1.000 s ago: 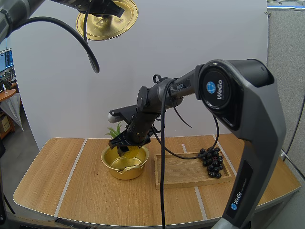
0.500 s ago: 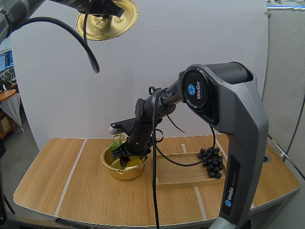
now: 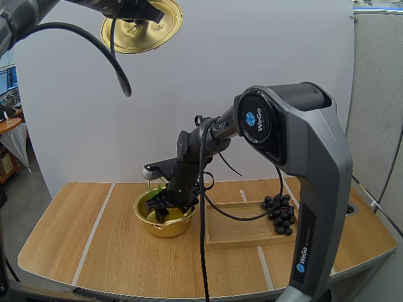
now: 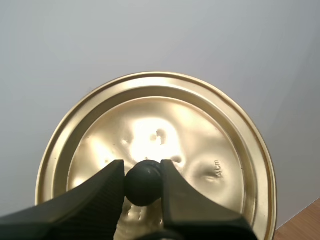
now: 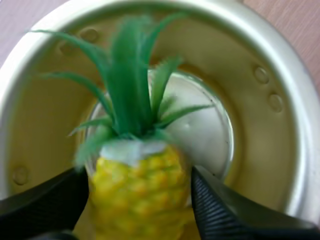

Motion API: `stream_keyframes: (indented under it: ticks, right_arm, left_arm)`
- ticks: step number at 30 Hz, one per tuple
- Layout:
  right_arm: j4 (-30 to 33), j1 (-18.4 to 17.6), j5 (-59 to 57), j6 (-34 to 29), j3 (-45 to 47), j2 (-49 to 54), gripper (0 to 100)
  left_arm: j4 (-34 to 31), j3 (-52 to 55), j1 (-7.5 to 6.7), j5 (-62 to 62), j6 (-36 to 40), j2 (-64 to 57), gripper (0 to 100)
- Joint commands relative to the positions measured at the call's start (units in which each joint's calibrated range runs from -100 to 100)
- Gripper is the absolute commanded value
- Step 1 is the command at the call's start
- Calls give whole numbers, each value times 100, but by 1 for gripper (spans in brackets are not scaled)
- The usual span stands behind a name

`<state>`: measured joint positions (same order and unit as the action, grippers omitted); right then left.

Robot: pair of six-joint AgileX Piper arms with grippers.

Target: Open the pot, put the pineapple inside, and close it

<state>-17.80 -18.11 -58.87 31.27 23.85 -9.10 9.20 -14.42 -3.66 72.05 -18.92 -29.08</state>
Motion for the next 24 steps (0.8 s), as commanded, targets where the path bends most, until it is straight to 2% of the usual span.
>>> stream_keyframes:
  ticks: [1,9,21,24]
  right_arm:
    - [-34,-1,-252,1,-13,31,100]
    - [-67,-1,-500,1,-13,856,100]
    - [-23,-1,-2249,-2,28,3103,100]
    - [122,-1,-2667,-230,28,3744,100]
  left_arm:
    - [-30,-60,-20,-187,54,-41,0]
    - [-30,-60,-20,-187,54,-41,0]
    - [-30,-60,-20,-187,54,-41,0]
    - [-30,-60,-20,-187,54,-41,0]
